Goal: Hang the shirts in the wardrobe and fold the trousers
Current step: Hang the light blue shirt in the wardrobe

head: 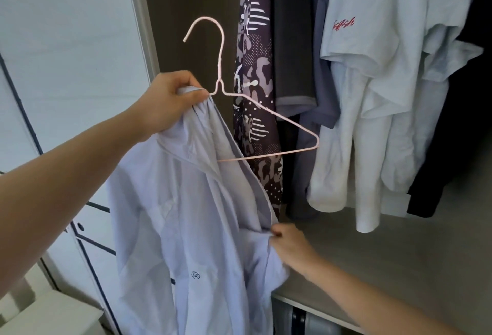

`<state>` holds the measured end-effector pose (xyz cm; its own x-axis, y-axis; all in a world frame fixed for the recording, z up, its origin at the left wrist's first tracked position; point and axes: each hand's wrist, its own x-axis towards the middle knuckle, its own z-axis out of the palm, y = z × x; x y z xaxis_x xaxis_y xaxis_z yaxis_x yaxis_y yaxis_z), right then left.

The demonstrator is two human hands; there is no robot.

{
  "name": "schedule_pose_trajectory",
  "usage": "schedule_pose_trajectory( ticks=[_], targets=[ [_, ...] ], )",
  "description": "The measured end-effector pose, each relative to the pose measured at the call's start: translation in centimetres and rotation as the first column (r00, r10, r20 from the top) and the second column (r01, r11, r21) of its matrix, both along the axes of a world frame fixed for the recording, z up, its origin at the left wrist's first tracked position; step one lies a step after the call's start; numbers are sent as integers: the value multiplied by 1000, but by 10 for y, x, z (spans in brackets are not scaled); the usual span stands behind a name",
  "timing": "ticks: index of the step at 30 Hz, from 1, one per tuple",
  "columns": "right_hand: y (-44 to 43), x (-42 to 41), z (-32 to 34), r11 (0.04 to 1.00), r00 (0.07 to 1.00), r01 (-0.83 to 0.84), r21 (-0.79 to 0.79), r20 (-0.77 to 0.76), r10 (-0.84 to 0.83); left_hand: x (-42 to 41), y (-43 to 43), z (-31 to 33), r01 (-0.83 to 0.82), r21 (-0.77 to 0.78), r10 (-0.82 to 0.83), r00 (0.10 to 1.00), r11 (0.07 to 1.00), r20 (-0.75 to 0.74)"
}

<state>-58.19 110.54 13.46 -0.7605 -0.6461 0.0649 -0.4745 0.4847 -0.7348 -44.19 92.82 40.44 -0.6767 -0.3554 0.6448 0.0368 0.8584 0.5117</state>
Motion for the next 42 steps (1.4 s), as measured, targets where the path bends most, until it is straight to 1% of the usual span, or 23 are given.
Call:
schedule_pose_trajectory(
  ticks=[3,5,7,10,12,15,17,20,22,25,28,29,30,31,32,33,34,36,39,42],
  targets=[
    [15,-11,44,990,999,22,-139,35,-17,7,-9,-6,-16,14,16,1000,1000,4],
    [23,-20,74,979,999,37,-202,21,-33,13,-12,-7,-13,7,13,1000,1000,22],
    [31,-32,107,970,997,70,-232,34,-64,20,-16,-6,-8,0,8,1000,1000,27],
    [45,-50,156,953,989,138,-269,85,-119,30,-24,-6,33,14,-33,999,999,-13],
    [53,-57,184,931,980,200,-304,73,-187,35,-28,-6,62,-10,-62,998,998,5],
    [62,-58,221,893,964,262,-367,62,-257,37,-27,-11,51,-116,-41,996,992,82],
    [66,-53,241,897,962,271,-349,73,-263,33,-24,-16,1,-221,23,994,975,105],
    [70,-38,262,924,973,230,-304,85,-214,25,-20,-23,-107,-343,131,990,933,47],
    [70,-23,272,952,990,141,-270,39,-136,20,-19,-26,-165,-358,177,984,919,0],
    [69,-7,277,971,997,-82,-223,-31,77,16,-17,-25,-198,-313,190,980,929,-55],
    [74,3,274,909,937,-342,-238,-16,348,17,-13,-20,-198,-243,178,979,950,-100],
    [73,0,271,903,925,-380,-203,-64,374,18,-11,-18,-189,-209,165,978,959,-127],
    [70,-5,267,915,923,-373,-156,-161,349,21,-10,-16,-179,-174,152,976,968,-157],
    [67,-12,263,933,910,-339,-121,-294,292,23,-9,-14,-167,-143,139,973,976,-186],
    [64,-20,259,948,873,-304,-100,-427,235,26,-8,-12,-150,-119,122,970,982,-210],
    [60,-27,253,955,827,-283,-92,-527,194,29,-7,-11,-127,-103,102,969,987,-226],
    [57,-30,248,958,811,-267,-102,-560,167,31,-6,-10,-105,-97,80,969,990,-234],
    [54,-34,239,960,850,-237,-151,-511,130,35,-5,-9,-82,-104,54,968,991,-245],
    [51,-43,235,942,905,-212,-260,-416,89,41,-11,-9,-94,-109,62,962,990,-266],
    [51,-45,239,921,918,-203,-332,-392,61,44,-17,-8,-111,-108,76,956,988,-283]
  ],
)
